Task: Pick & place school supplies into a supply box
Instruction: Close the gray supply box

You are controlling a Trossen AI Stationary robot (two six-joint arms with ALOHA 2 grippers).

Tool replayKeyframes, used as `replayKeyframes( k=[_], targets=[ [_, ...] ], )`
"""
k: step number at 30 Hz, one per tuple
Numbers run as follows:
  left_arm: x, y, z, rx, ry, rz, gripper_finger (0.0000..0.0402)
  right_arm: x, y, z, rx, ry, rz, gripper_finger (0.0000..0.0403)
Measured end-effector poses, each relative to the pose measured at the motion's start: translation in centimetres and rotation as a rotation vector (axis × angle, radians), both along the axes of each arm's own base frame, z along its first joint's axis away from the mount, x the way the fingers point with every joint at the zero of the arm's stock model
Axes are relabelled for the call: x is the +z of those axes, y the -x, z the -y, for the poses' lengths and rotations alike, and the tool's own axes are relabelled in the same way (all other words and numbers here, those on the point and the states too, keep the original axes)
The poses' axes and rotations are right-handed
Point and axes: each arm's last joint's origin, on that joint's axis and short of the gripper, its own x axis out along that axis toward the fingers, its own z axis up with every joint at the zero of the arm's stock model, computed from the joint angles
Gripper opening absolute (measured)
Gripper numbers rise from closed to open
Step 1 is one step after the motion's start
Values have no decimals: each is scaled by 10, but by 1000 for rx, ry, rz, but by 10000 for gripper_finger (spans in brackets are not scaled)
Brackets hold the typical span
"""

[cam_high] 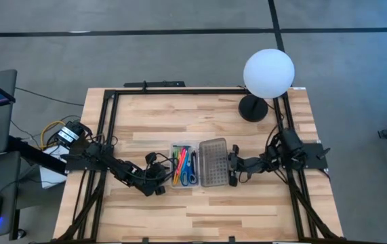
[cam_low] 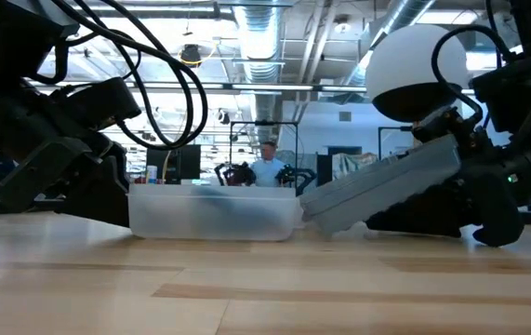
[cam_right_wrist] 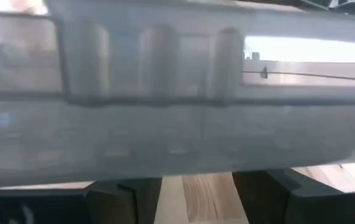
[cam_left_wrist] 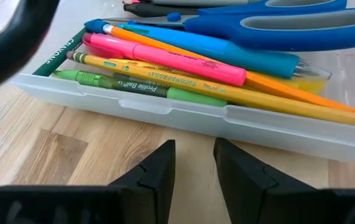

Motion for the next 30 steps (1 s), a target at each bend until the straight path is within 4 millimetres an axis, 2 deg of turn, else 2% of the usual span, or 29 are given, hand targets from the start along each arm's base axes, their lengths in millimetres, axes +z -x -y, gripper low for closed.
replayKeyframes(
  k=[10,19,24,30],
  targets=[
    [0,0,0,0,0,0,112,7,-1,-7,40,34,60,166],
    [0,0,0,2,-1,1,112,28,-5,-12,56,29,155,164],
    [0,0,0,11,-13,9,112,37,-15,-15,60,43,195,163],
    [1,-1,0,6,-19,21,112,41,-37,-15,39,54,184,159]
  ],
)
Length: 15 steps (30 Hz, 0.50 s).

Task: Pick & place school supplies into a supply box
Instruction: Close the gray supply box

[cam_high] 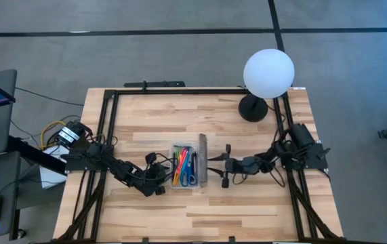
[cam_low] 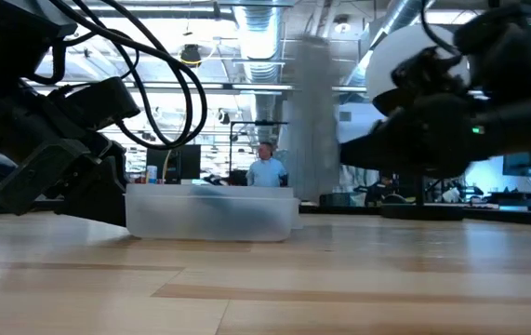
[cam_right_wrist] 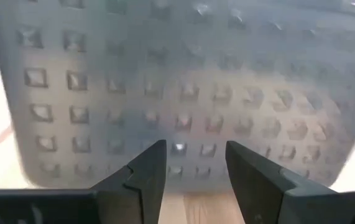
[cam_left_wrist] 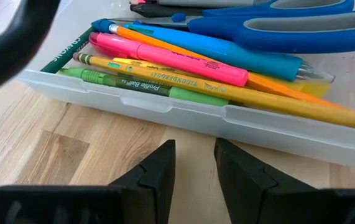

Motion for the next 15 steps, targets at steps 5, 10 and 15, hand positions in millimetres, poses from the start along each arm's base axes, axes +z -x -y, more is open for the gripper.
replayKeyframes(
  k=[5,10,15],
  targets=[
    [0,0,0,0,-3,4,112,3,-16,0,-9,0,-7,159],
    [0,0,0,1,-3,6,112,9,-26,-1,35,-25,18,159],
    [1,-1,0,4,-4,11,112,9,-34,-1,38,-41,3,159]
  ],
)
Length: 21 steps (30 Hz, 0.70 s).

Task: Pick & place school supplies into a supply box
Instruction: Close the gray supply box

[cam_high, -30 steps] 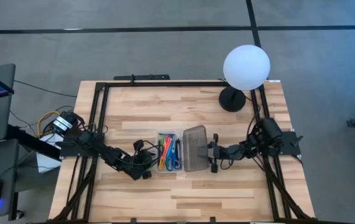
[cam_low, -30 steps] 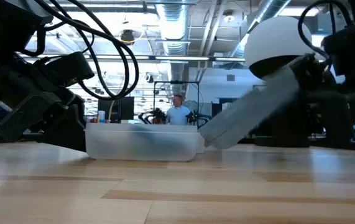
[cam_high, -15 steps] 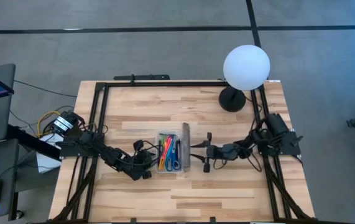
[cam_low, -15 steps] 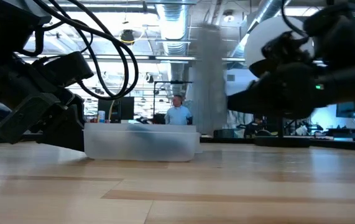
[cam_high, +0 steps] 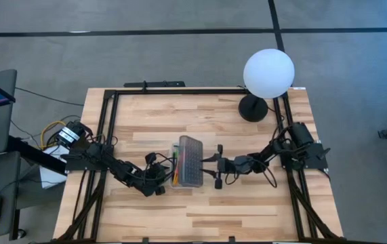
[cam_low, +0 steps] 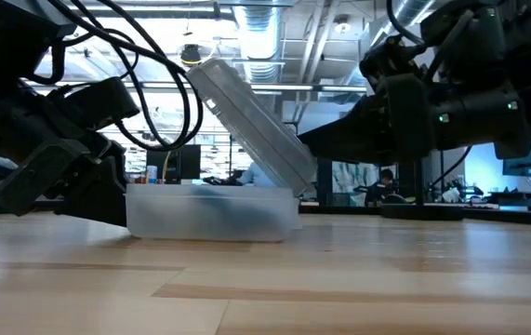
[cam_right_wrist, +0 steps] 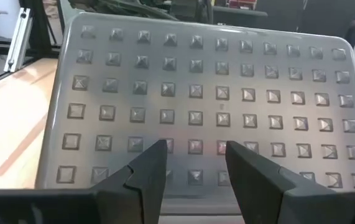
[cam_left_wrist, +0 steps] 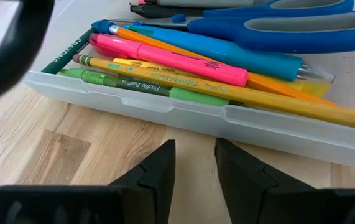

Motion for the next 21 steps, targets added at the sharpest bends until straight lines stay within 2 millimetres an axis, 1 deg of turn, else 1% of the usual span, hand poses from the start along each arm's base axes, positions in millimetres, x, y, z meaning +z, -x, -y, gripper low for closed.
replayKeyframes(
  k=[4,6,9,14,18,21],
  targets=[
    [0,1,2,9,-17,13,112,0,-3,-1,-2,-7,-9,159],
    [0,4,3,30,-55,24,112,0,-3,-1,-2,-5,-16,159],
    [0,11,5,71,-110,40,112,0,-3,-1,-2,-5,-15,159],
    [3,24,13,149,-156,117,112,3,-3,-1,-2,-6,-6,159],
    [5,30,22,160,-202,190,112,15,-5,-2,14,-20,40,159],
    [7,32,24,185,-209,237,112,30,-12,-5,36,-42,98,159]
  ],
)
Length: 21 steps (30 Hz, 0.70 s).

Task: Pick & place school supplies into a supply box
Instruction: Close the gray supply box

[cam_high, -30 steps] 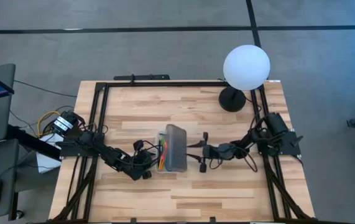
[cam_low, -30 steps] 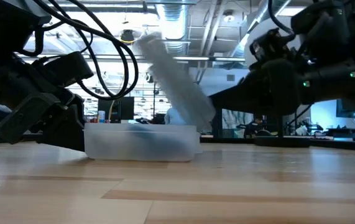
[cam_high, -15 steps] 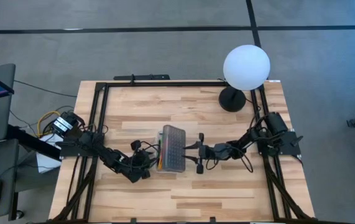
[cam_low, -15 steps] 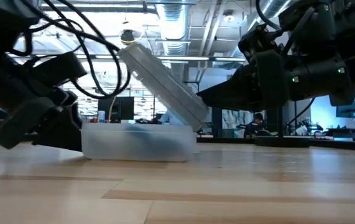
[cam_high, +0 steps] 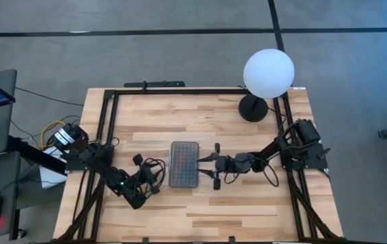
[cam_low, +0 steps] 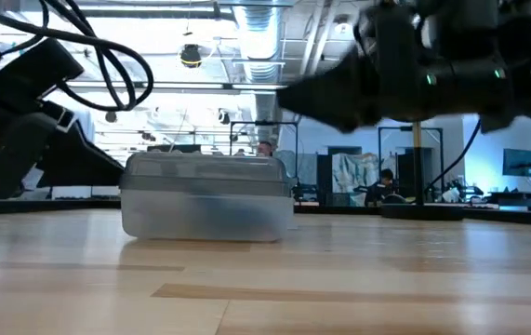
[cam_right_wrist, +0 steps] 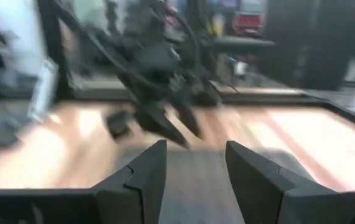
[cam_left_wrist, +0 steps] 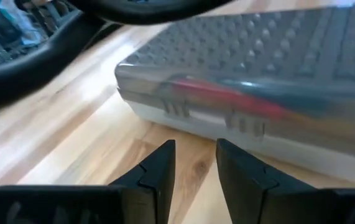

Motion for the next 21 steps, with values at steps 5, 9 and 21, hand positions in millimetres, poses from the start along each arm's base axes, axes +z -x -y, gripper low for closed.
replayKeyframes(
  k=[5,9,21],
  targets=[
    [1,-5,-2,8,53,9,112,17,-29,10,96,-125,18,159],
    [1,-10,-4,-16,71,-16,112,26,-59,17,60,-145,-113,159],
    [2,-14,-6,-41,62,-45,112,49,-93,25,-10,-228,-301,159]
  ],
)
